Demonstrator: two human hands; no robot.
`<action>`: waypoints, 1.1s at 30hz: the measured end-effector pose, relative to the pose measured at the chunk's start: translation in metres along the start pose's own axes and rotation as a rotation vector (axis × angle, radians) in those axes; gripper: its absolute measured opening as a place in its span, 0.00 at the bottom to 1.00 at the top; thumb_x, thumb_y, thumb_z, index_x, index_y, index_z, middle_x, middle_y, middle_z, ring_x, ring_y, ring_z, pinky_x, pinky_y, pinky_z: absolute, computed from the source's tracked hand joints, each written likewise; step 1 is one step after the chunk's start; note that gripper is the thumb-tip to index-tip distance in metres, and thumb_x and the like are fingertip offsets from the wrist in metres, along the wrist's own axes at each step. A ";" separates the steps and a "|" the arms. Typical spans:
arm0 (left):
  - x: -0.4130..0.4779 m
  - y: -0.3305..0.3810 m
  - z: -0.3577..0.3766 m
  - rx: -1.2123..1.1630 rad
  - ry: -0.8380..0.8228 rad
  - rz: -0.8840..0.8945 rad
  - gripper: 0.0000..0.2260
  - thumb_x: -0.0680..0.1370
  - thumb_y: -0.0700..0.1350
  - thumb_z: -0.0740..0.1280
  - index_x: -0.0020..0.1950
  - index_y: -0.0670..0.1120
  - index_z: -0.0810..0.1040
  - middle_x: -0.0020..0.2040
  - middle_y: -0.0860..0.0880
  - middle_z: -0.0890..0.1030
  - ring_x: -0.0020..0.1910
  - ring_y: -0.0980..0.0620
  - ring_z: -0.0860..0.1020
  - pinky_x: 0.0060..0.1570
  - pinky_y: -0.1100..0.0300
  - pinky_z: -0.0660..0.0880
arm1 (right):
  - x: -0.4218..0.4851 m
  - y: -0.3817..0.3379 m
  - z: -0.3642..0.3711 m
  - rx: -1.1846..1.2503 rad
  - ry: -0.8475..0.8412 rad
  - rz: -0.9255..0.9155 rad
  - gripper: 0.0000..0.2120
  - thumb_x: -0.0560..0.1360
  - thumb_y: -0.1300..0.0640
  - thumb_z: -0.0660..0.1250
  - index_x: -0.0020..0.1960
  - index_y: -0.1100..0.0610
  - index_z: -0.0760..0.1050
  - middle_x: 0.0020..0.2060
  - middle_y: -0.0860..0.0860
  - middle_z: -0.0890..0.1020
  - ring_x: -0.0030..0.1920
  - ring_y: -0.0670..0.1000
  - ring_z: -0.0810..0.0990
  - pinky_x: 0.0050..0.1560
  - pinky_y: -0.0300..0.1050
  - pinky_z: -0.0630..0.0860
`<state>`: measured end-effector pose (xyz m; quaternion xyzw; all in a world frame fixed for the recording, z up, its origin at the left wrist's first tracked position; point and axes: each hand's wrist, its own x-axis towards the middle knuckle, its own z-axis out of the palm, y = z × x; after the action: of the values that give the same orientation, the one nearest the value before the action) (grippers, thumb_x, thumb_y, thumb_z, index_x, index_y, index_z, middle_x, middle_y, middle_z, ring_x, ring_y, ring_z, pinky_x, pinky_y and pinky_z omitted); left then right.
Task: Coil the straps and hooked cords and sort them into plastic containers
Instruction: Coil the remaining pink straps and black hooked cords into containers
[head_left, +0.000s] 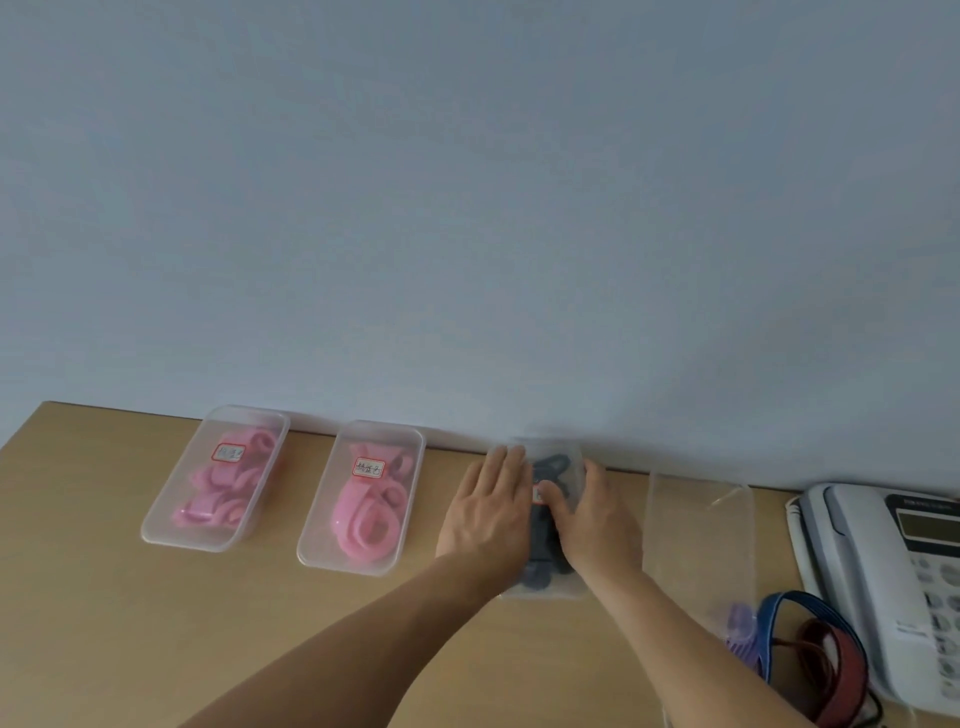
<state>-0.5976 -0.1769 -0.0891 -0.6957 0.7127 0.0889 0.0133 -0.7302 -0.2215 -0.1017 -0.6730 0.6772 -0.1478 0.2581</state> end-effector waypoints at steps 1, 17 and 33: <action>0.002 0.004 0.000 0.017 -0.040 -0.007 0.29 0.83 0.46 0.52 0.80 0.39 0.44 0.81 0.42 0.44 0.80 0.43 0.40 0.77 0.50 0.39 | 0.000 -0.001 0.000 0.000 -0.004 0.007 0.29 0.76 0.36 0.62 0.68 0.54 0.67 0.60 0.52 0.78 0.58 0.56 0.78 0.45 0.47 0.72; 0.003 0.019 0.017 -0.144 -0.015 -0.032 0.35 0.76 0.61 0.31 0.77 0.42 0.35 0.78 0.44 0.32 0.72 0.50 0.23 0.69 0.54 0.23 | -0.002 0.005 -0.001 0.169 -0.121 0.066 0.13 0.82 0.47 0.52 0.57 0.51 0.73 0.50 0.50 0.80 0.49 0.54 0.78 0.46 0.49 0.72; 0.007 0.002 0.018 -0.013 -0.053 0.165 0.36 0.78 0.66 0.38 0.78 0.45 0.35 0.79 0.45 0.32 0.75 0.50 0.26 0.75 0.50 0.30 | 0.030 0.001 -0.017 0.212 -0.088 0.155 0.23 0.82 0.46 0.54 0.34 0.56 0.74 0.32 0.51 0.78 0.37 0.54 0.76 0.33 0.45 0.64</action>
<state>-0.6013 -0.1809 -0.1075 -0.6321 0.7664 0.1126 0.0202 -0.7393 -0.2534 -0.0930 -0.5934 0.6958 -0.1684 0.3681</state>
